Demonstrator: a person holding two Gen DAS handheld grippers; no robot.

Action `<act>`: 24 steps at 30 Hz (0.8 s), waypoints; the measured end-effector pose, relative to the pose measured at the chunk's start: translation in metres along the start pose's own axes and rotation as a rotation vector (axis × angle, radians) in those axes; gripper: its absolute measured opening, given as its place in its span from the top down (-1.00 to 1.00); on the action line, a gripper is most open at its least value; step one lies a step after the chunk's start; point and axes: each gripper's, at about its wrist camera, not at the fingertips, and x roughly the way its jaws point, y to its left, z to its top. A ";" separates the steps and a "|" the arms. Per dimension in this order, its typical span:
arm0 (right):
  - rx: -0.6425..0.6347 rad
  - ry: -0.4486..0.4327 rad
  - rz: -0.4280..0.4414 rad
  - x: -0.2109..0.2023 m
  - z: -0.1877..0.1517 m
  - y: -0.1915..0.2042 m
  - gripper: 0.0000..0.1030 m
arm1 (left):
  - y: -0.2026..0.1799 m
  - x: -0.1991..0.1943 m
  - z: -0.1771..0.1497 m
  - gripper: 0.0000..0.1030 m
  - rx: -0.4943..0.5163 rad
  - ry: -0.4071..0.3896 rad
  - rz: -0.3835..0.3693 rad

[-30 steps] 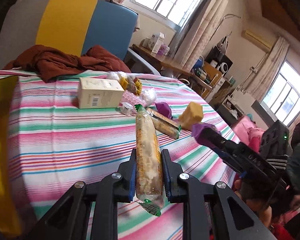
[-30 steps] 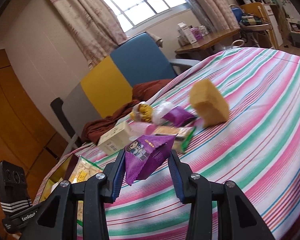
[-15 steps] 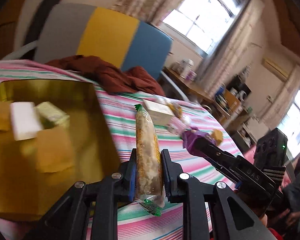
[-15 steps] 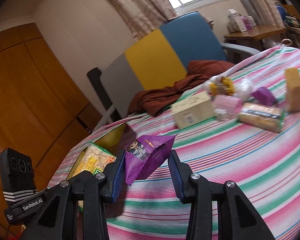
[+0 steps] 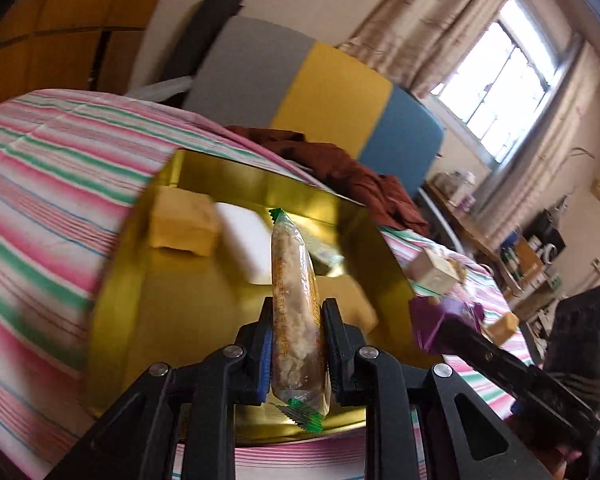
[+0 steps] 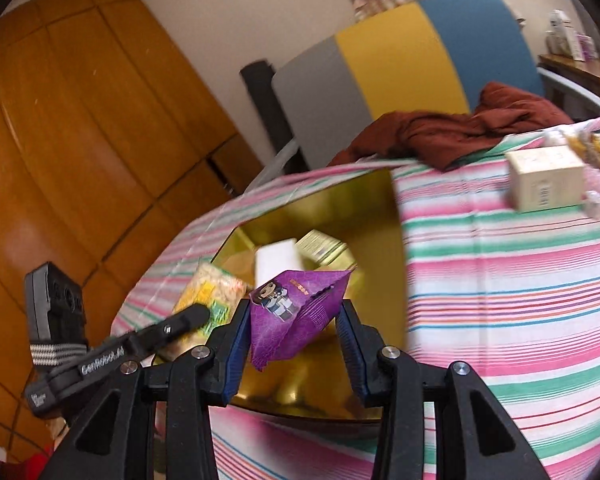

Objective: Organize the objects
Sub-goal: 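Carry the snack bag and sponge into the gold tray while both grippers open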

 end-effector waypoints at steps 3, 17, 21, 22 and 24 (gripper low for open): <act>-0.039 0.048 0.007 0.017 -0.002 0.016 0.18 | 0.012 0.003 0.001 0.57 -0.012 0.021 0.024; -0.140 0.152 -0.007 0.056 -0.016 0.053 0.11 | 0.026 -0.007 0.006 -0.18 -0.034 0.008 0.058; -0.150 0.148 -0.014 0.054 -0.017 0.056 0.09 | 0.025 -0.022 0.007 -0.76 -0.054 -0.065 0.086; -0.149 0.145 -0.015 0.052 -0.017 0.056 0.09 | 0.023 -0.025 0.007 -0.84 -0.054 -0.075 0.091; -0.146 0.137 -0.013 0.049 -0.015 0.055 0.09 | 0.021 -0.028 0.008 -0.86 -0.052 -0.088 0.099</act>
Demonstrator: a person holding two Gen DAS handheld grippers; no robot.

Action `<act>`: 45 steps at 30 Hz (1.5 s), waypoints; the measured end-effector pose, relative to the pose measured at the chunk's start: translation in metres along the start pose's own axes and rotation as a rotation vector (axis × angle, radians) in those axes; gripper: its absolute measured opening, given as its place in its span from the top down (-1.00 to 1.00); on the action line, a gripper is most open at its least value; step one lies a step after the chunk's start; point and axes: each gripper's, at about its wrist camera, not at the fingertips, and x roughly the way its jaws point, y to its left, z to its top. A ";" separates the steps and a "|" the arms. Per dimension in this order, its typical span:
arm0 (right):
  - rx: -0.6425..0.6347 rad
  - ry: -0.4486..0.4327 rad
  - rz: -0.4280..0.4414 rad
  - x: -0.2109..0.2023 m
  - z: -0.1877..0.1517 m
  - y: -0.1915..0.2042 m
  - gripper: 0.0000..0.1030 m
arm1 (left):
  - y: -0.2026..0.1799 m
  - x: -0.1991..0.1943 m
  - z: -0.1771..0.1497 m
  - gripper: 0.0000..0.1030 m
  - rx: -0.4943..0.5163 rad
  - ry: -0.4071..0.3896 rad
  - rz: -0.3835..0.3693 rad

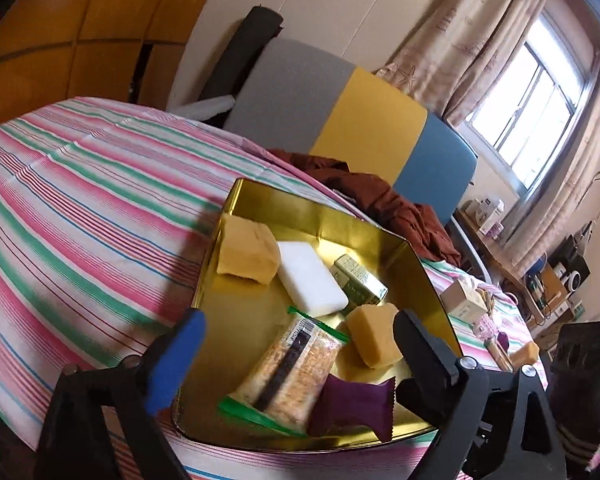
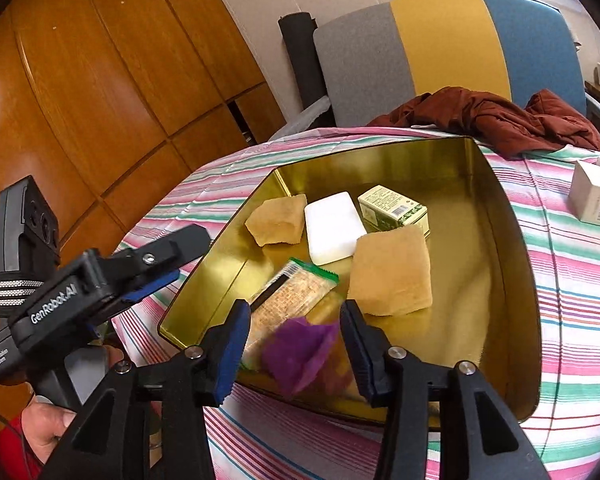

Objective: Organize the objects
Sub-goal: 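Carry the snack bag and sponge into the gold tray while both grippers open, then move the right gripper back to the table and grasp a yellow sponge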

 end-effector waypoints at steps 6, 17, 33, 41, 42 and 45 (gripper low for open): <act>0.018 -0.050 -0.022 -0.022 0.002 -0.008 0.06 | -0.008 -0.001 -0.002 -0.99 -0.005 -0.008 0.039; 0.093 -0.131 -0.116 -0.063 0.001 -0.049 0.05 | -0.047 0.008 -0.014 -0.99 0.022 0.061 -0.033; 0.302 -0.216 -0.318 -0.144 -0.031 -0.153 0.04 | -0.188 0.042 -0.047 -1.00 0.275 0.168 -0.205; 0.440 -0.250 -0.472 -0.186 -0.065 -0.215 -0.04 | -0.242 0.063 -0.084 -1.00 0.361 0.286 -0.283; 0.467 -0.251 -0.489 -0.189 -0.070 -0.222 -0.07 | -0.245 0.067 -0.088 -1.00 0.369 0.301 -0.282; 0.565 -0.246 -0.545 -0.194 -0.087 -0.245 -0.18 | -0.253 0.079 -0.098 -1.00 0.378 0.353 -0.260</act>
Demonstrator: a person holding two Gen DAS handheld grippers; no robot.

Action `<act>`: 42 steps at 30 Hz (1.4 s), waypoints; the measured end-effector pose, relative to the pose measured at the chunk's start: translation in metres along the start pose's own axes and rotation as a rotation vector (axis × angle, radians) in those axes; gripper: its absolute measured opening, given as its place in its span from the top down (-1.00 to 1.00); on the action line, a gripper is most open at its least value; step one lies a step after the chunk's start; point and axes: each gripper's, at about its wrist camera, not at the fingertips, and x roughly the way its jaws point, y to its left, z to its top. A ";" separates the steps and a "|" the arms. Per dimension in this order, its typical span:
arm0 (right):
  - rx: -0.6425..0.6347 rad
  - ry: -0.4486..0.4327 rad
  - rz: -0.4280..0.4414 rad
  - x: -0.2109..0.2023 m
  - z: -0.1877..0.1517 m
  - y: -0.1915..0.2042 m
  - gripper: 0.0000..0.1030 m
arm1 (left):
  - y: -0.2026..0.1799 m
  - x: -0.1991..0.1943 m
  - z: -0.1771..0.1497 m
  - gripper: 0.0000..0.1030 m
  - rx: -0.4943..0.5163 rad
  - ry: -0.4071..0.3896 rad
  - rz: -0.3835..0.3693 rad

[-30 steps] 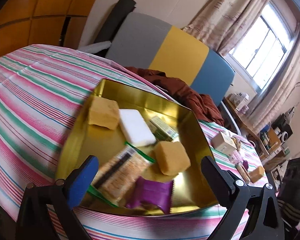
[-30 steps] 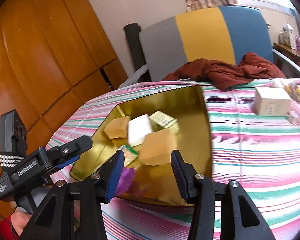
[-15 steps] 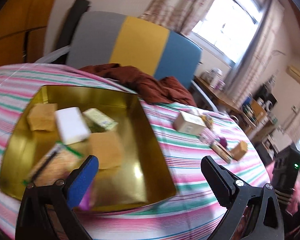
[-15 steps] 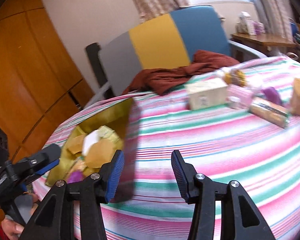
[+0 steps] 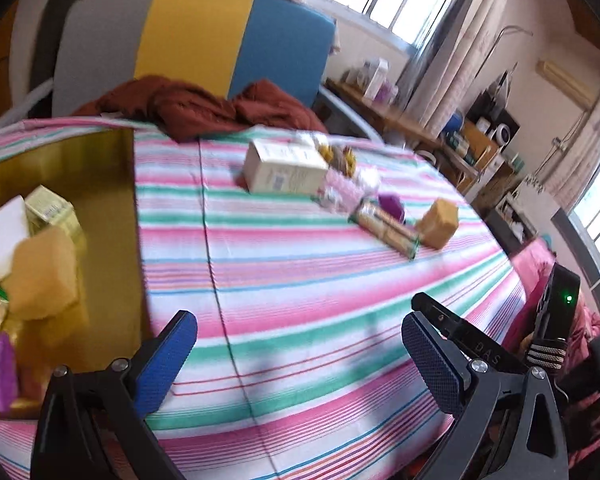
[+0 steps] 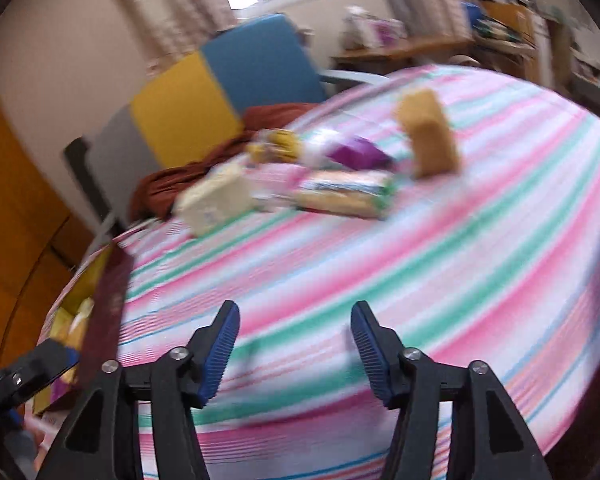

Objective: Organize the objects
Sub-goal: 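Move the right gripper back to the table and grasp a yellow sponge, then grasp the cracker packet with the left gripper while the right gripper holds the sponge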

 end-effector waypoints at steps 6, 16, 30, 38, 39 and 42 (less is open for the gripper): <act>0.019 -0.058 -0.076 -0.002 0.012 -0.026 -0.31 | -0.014 0.025 -0.004 -1.00 0.036 0.055 0.015; -0.010 -0.203 -0.272 0.026 0.117 -0.051 -0.62 | -0.035 0.037 0.002 -1.00 0.091 0.050 0.042; 0.161 -0.209 -0.180 0.044 0.116 -0.106 -0.29 | -0.059 0.087 0.025 -1.00 0.080 0.093 0.048; 0.341 -0.293 -0.119 0.029 0.100 -0.141 -0.21 | -0.087 0.146 0.053 -1.00 -0.073 0.170 0.046; 0.347 -0.300 -0.113 0.028 0.099 -0.141 -0.21 | -0.093 0.153 0.057 -1.00 -0.089 0.174 0.043; 0.340 -0.308 -0.106 0.028 0.099 -0.139 -0.17 | -0.108 0.171 0.067 -1.00 -0.107 0.185 0.048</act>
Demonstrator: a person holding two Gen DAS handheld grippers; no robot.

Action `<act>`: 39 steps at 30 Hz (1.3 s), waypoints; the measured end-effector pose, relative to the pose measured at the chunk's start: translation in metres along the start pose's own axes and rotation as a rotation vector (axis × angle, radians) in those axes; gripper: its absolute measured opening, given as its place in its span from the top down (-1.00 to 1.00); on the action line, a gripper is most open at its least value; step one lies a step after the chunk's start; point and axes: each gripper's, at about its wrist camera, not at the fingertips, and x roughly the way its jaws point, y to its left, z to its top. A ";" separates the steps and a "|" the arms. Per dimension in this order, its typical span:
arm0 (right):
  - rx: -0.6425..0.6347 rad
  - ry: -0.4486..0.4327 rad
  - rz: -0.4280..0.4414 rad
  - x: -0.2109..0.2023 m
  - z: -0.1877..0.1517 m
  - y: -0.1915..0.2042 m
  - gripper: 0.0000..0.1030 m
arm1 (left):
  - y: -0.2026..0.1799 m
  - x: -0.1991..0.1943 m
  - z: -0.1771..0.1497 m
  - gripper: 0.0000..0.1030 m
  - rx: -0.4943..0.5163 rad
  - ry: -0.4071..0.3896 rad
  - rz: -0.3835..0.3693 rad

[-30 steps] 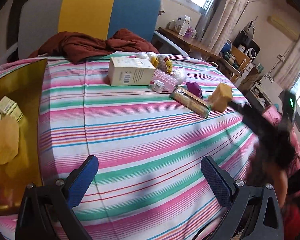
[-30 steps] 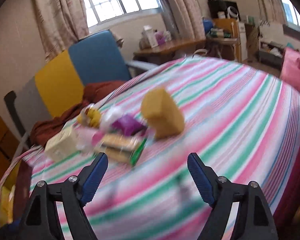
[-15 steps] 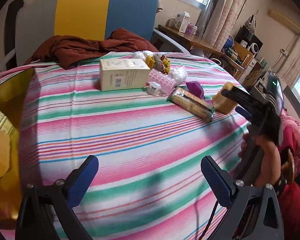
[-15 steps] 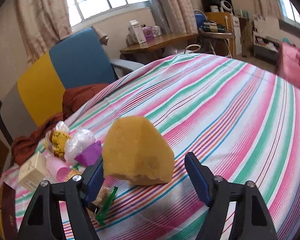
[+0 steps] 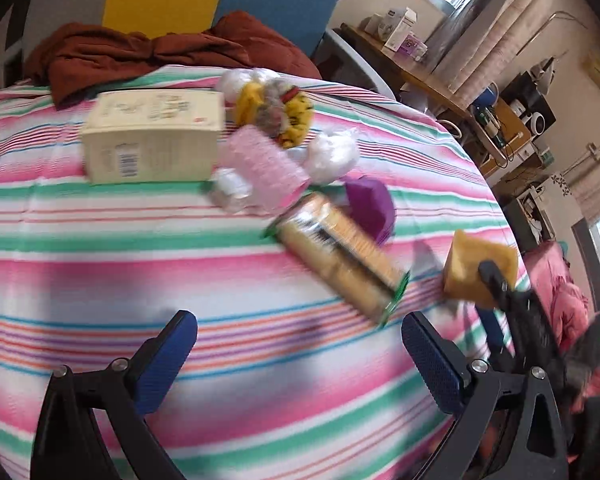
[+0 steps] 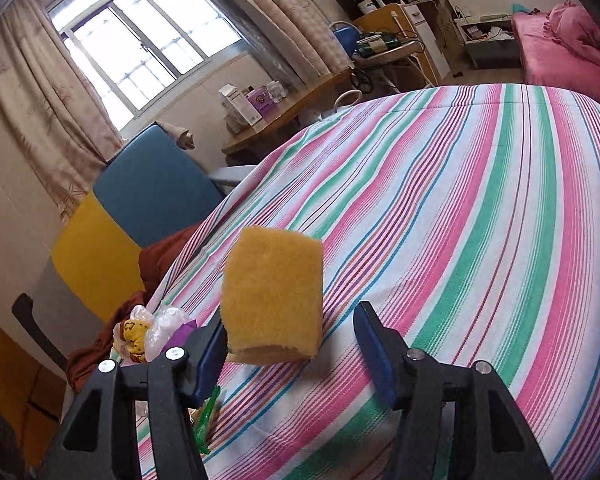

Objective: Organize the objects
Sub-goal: 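Grasp the cracker packet with the left gripper while the right gripper holds the sponge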

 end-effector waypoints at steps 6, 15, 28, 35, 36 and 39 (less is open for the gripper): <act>0.043 -0.019 0.024 -0.001 -0.001 -0.008 -0.17 | -0.030 0.032 0.012 -1.00 -0.020 0.035 0.041; 0.063 -0.033 0.027 -0.003 -0.004 -0.012 -0.17 | -0.041 0.055 0.033 -0.99 -0.083 0.047 0.086; 0.087 -0.063 0.022 -0.006 -0.006 -0.016 -0.17 | -0.025 0.032 0.006 -0.26 0.217 0.007 0.166; 0.073 -0.064 0.019 -0.006 -0.006 -0.013 -0.17 | -0.005 0.019 0.004 -0.65 0.146 -0.057 0.134; 0.075 -0.062 0.018 -0.007 -0.006 -0.014 -0.17 | -0.005 0.022 0.004 -0.65 0.149 -0.055 0.138; 0.070 -0.058 0.014 -0.005 -0.005 -0.011 -0.17 | -0.011 0.030 0.002 -0.47 0.219 -0.093 0.181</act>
